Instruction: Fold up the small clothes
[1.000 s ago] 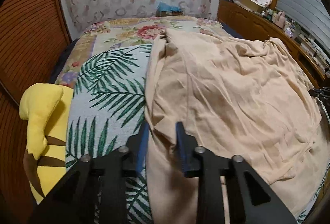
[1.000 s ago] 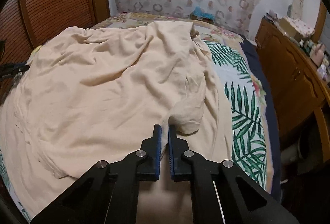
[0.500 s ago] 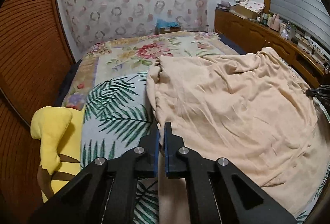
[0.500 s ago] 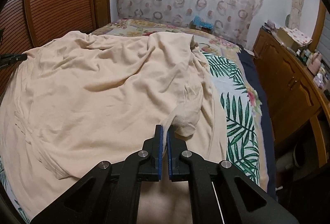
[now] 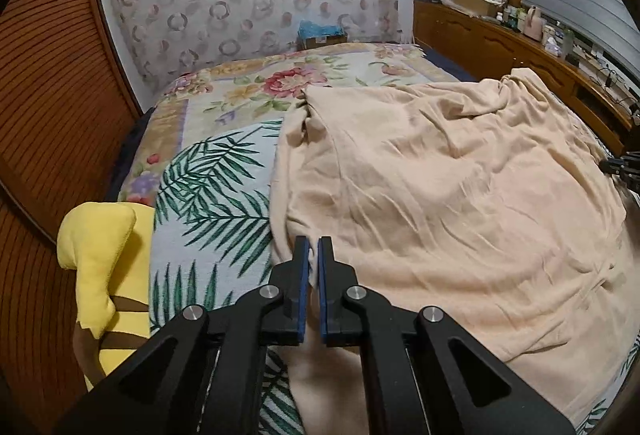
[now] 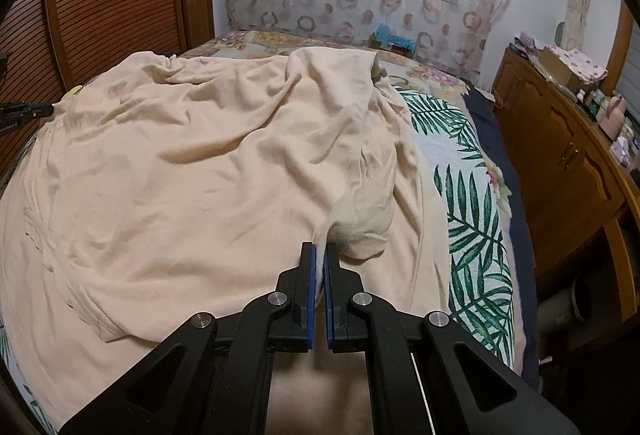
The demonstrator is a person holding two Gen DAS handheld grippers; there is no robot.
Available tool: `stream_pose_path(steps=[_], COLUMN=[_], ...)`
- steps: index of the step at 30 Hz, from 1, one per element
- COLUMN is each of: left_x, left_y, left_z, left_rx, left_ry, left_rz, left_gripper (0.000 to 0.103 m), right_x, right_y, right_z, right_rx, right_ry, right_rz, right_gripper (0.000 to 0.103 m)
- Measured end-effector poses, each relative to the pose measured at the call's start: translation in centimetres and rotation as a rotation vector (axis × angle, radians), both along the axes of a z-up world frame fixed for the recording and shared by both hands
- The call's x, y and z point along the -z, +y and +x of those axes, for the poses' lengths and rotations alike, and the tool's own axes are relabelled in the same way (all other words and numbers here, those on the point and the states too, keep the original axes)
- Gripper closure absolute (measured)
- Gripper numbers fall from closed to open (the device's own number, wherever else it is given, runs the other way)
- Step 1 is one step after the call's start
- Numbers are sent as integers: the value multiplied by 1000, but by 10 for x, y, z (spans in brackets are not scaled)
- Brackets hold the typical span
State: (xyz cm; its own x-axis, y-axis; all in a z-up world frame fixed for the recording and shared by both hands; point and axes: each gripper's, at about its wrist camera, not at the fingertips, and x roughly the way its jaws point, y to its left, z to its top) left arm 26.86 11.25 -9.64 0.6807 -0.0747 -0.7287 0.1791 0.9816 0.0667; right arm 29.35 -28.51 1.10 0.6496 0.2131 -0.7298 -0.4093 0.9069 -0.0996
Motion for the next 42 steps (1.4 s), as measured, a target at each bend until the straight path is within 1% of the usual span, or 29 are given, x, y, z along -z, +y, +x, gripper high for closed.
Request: stream_pose_path(steps=[2, 4, 8, 10, 15, 22, 33, 36, 39, 41, 42], left_x=[-2, -14, -49, -59, -75, -76, -91, -91, -81, -63, -56], left_y=[-3, -3, -4, -4, -11, -6, 10, 16, 21, 24, 25], left_z=[-2, -9, -25, -31, -49, -71, -124, -141, -151, -151, -152], left_rx=[0, -11, 1, 8, 25, 10, -11, -25, -40, -54, -59], left_ry=[-10, -60, -147, -169, -207, -218, -278, -286, -258, -218, -202], left_rz=[-1, -24, -94, -104, -104, -124, -165, -179, -182, -170, -168], left_gripper=[100, 100, 100, 100, 100, 100, 100, 100, 100, 100, 100], right_x=[-1, -2, -17, -28, -46, -61, -79, -82, -78, -67, -56], right_y=[1, -1, -5, -6, -4, -14, -38, -46, -53, -55, -55], right_z=[0, -1, -9, -14, -28, -59, -124, -144, -161, -162, -161], right_rx=[-1, 2, 13, 11, -7, -12, -16, -14, -8, -10, -6], right_ry=[-2, -17, -85, -122, -176, -232, -308, -320, -308, -260, -232], right_rz=[1, 2, 29, 51, 79, 114, 128, 141, 139, 147, 137], right_gripper=[100, 100, 100, 101, 101, 101, 101, 101, 101, 101, 101])
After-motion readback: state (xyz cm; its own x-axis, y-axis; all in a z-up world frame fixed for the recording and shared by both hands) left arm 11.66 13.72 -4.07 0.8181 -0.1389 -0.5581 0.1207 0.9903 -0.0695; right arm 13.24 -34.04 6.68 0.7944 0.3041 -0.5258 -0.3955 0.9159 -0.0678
